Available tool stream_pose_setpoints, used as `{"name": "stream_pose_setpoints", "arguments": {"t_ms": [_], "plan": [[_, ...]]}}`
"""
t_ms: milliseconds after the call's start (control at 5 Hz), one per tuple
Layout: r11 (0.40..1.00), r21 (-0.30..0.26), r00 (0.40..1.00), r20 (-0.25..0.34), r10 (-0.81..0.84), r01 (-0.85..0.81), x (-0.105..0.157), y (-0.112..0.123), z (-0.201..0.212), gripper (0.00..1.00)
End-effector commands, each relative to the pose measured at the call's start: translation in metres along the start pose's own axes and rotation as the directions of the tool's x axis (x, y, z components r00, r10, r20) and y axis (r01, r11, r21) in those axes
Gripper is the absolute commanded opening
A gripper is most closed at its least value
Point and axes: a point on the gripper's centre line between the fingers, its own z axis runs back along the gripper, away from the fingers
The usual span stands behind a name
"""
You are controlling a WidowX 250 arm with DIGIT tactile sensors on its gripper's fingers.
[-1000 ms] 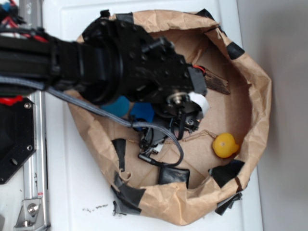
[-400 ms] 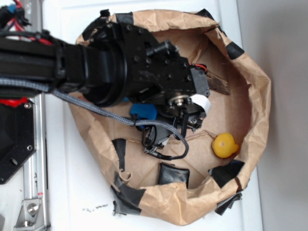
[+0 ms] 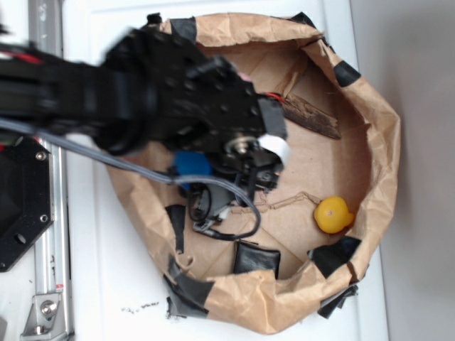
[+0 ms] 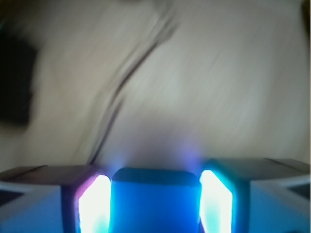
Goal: Grab the blue block.
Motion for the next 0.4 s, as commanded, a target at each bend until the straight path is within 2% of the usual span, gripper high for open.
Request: {"name": "stream_pose_setpoints", "arguments": {"t_ms": [0, 200], "plan": [[0.96, 0.06, 0.943, 0.214, 0.256, -0.274, 0.048, -0.024, 0.112, 0.0], [0.967, 0.074, 0.947, 0.237, 0.219, -0.242, 0.054, -0.018, 0.134, 0.0]]}}
